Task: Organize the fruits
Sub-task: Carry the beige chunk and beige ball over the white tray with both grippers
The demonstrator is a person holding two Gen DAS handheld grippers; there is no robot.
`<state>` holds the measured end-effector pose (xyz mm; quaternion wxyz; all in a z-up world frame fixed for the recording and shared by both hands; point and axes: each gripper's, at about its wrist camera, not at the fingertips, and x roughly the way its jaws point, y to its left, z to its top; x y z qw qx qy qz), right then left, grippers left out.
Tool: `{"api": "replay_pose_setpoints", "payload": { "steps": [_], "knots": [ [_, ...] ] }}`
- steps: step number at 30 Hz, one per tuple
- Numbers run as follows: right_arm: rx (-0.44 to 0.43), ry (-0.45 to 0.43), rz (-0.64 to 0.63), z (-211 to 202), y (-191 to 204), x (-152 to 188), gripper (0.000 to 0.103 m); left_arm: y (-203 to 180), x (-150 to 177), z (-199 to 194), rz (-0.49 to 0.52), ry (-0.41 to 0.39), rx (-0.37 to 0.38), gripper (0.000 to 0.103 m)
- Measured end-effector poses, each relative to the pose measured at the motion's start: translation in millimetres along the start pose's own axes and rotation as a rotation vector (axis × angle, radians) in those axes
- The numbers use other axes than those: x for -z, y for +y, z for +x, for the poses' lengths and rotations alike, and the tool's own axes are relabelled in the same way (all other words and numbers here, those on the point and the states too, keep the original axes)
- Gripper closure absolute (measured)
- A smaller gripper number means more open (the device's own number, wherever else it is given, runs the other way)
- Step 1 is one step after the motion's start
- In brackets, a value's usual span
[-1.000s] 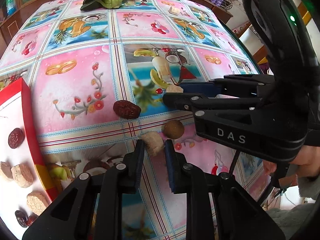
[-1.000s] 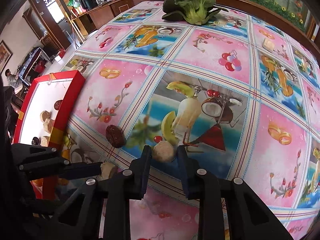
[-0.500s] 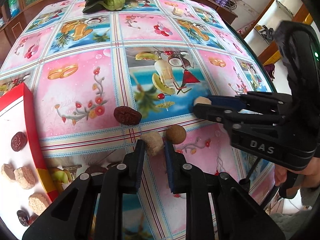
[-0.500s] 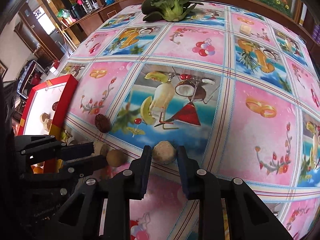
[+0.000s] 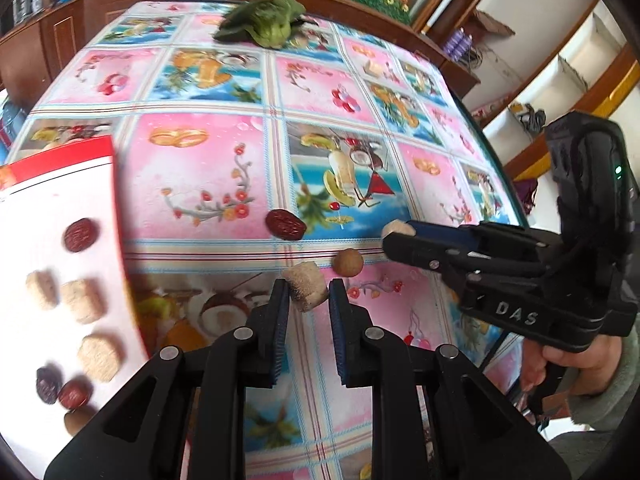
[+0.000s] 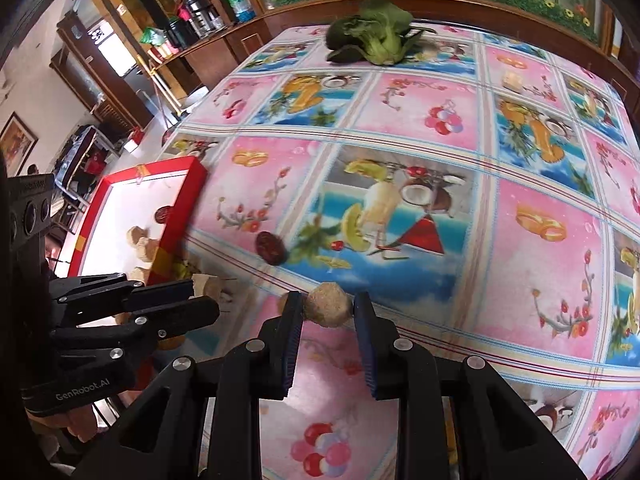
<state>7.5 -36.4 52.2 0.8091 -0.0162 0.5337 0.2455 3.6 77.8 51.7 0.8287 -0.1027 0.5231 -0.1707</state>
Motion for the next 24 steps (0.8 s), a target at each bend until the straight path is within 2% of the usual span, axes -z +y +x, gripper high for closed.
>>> {"api": "replay_pose_setpoints", "payload": {
  "steps": [7,13,19,24],
  "knots": [
    [-0.053,0.003,-0.08,7,39,-10,0.076,27,10,-37,-0.06,-0.063,-0.027,0.086],
    [-0.097,0.01,-0.151,16,76,-17,0.077,69,25,-72,-0.136,-0.109,-0.082,0.086],
    [-0.137,0.023,-0.222,28,117,-25,0.077,112,40,-98,-0.215,-0.136,-0.145,0.085],
    [-0.155,0.036,-0.28,40,151,-33,0.077,140,51,-104,-0.259,-0.135,-0.178,0.085]
  ]
}}
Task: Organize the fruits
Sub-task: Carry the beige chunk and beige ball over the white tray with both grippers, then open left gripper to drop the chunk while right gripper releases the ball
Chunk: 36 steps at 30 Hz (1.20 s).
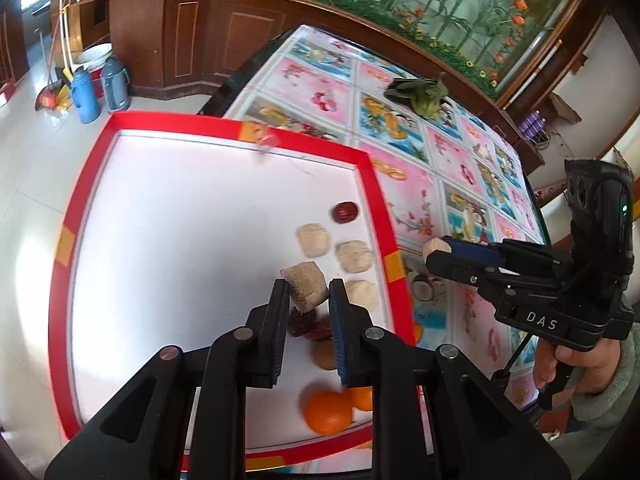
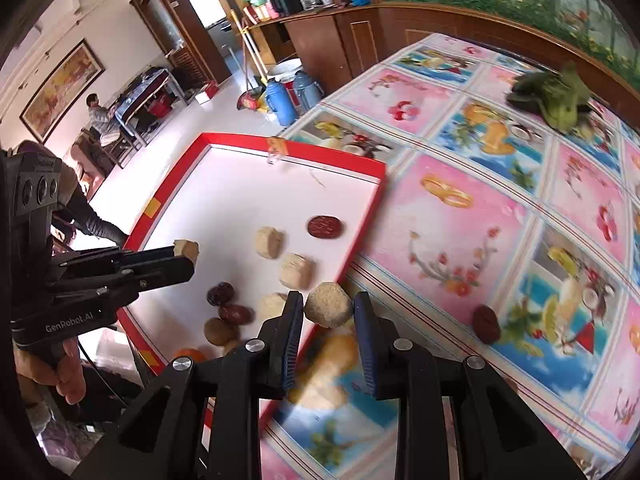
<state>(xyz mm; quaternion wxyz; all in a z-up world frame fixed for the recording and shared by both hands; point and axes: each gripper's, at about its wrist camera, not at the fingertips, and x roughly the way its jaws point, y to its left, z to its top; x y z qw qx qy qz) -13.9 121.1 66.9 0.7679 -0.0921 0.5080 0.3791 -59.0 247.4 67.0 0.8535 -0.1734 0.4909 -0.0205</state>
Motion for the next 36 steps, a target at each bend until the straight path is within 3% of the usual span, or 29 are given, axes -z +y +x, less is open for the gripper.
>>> {"api": "replay_pose_setpoints", "payload": {
  "steps": [9,19,27,31,36],
  "knots": [
    [-0.049,0.059,-0.068,35,44,-19,0.077,29,7,9,-0.019,0.038,-0.013,0.085],
    [-0.018,0.129,-0.097,71,62,-13,0.077,26,14,22,0.032,0.083,0.001,0.085],
    [-0.002,0.13,-0.09,74,63,-14,0.075,23,10,29,0.053,0.111,-0.002,0.085],
    [-0.002,0.101,-0.061,62,58,-16,0.063,23,9,29,0.056,0.133,0.001,0.084],
    [-0.012,0.057,-0.026,40,52,-16,0.063,20,9,28,0.072,0.148,-0.007,0.071]
  ]
}}
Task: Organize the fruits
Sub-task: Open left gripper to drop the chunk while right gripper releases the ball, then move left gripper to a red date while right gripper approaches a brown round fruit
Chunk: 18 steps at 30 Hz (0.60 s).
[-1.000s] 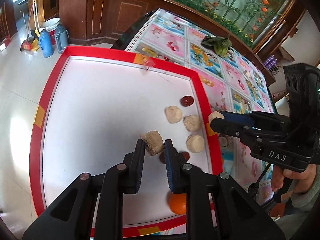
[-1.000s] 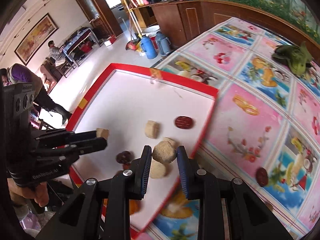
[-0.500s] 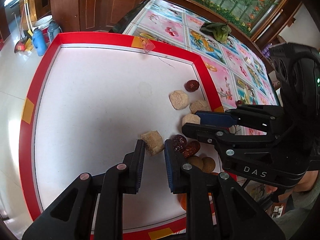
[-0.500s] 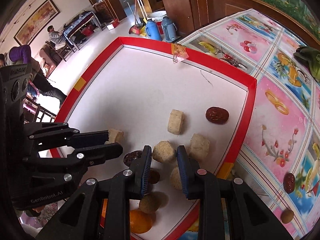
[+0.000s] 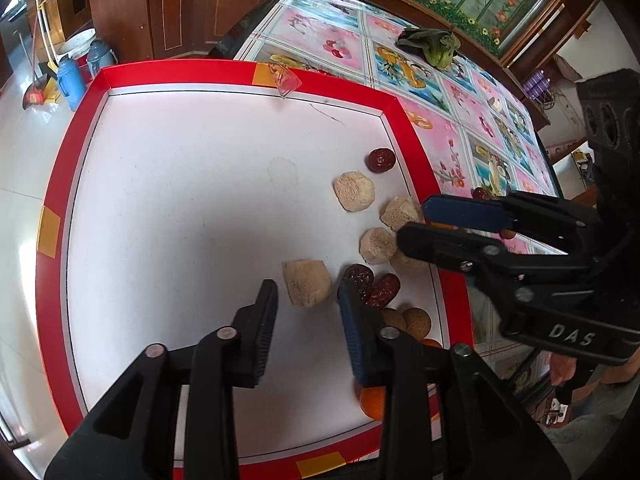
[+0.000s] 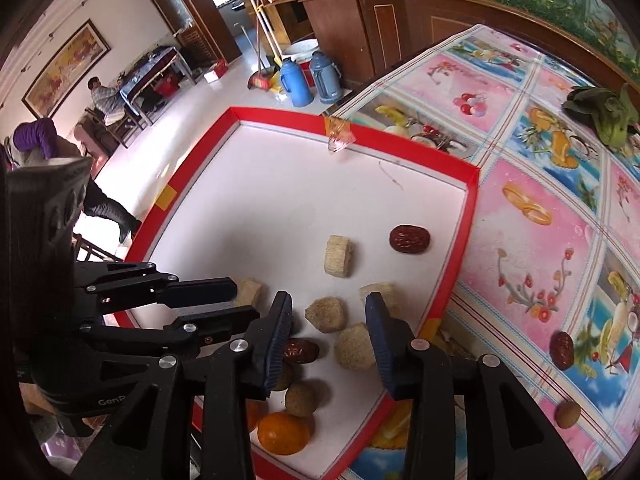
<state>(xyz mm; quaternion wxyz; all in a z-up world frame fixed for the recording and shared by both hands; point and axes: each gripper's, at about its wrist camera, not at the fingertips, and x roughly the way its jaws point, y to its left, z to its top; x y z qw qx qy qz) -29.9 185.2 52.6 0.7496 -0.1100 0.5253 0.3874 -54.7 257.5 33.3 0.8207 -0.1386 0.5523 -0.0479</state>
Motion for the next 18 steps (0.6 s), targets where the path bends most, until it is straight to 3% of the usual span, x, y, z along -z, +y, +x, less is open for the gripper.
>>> {"api": "replay_pose_setpoints", "payload": {
  "steps": [6,9,18],
  "knots": [
    [0.013,-0.028,0.045,-19,-14,10,0.062,-5,-1,-4,0.013,-0.003,-0.023,0.071],
    [0.022,-0.043,0.072,-28,-23,16,0.053,-8,-3,-10,0.02,-0.013,-0.031,0.071],
    [0.071,-0.07,0.16,-53,-62,46,0.052,-31,-14,-22,0.061,-0.04,-0.005,0.071]
  ]
}}
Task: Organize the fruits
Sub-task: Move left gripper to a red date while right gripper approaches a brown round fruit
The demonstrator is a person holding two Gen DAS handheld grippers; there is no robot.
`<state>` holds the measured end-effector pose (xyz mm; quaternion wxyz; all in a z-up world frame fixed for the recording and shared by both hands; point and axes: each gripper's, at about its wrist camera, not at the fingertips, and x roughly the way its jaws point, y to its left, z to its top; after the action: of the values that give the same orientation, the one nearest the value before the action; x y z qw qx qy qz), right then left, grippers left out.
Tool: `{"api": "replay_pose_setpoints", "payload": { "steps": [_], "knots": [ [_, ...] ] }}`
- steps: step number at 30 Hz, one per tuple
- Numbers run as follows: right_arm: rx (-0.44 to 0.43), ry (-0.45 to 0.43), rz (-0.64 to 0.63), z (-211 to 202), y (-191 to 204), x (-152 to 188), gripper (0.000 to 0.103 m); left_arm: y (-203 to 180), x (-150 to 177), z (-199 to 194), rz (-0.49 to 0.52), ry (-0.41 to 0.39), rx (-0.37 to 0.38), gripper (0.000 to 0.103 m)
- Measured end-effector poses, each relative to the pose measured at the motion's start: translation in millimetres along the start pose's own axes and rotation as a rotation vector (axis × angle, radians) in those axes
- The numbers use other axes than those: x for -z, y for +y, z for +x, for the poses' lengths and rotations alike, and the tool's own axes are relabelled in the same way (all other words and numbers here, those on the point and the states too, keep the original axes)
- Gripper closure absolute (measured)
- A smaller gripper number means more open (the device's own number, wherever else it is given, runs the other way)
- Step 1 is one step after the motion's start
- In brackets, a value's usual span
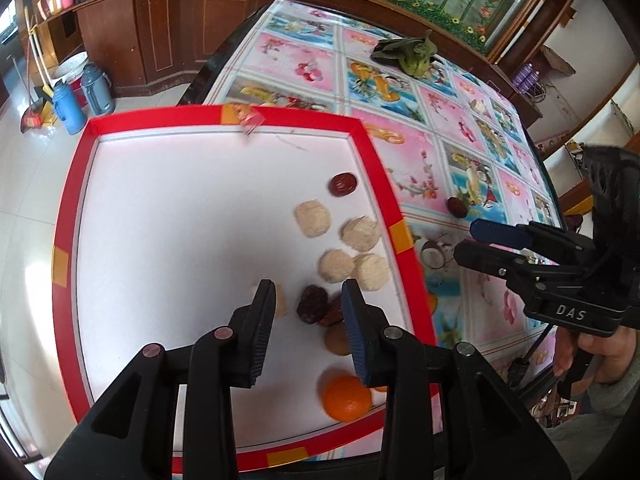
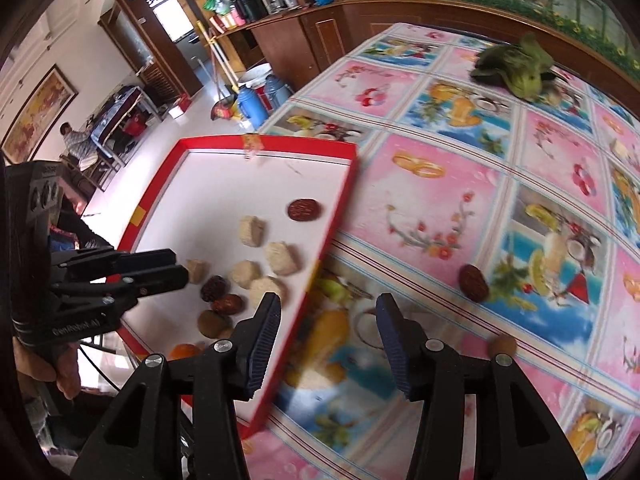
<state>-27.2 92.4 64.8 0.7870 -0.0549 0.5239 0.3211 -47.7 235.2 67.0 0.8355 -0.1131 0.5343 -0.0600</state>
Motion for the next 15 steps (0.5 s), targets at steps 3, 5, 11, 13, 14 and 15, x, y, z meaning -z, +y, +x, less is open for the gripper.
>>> {"api": "replay_pose_setpoints", "payload": {
  "steps": [3,5,11,13,14,15],
  "knots": [
    [0.021,-0.008,0.044,-8,-21,10,0.052,-14,-7,-1,0.026,-0.006,0.022,0.071],
    [0.035,-0.01,0.075,-12,-34,17,0.052,-24,-11,1,0.044,-0.006,0.037,0.071],
    [0.082,-0.018,0.175,-27,-75,38,0.052,-62,-26,14,0.111,0.009,0.086,0.071],
    [0.096,-0.021,0.21,-32,-87,44,0.052,-75,-30,20,0.134,0.019,0.102,0.071],
    [0.098,-0.023,0.225,-33,-93,46,0.052,-82,-32,25,0.146,0.026,0.111,0.071],
    [0.102,-0.027,0.238,-35,-98,47,0.052,-90,-35,29,0.16,0.033,0.117,0.071]
  ]
}}
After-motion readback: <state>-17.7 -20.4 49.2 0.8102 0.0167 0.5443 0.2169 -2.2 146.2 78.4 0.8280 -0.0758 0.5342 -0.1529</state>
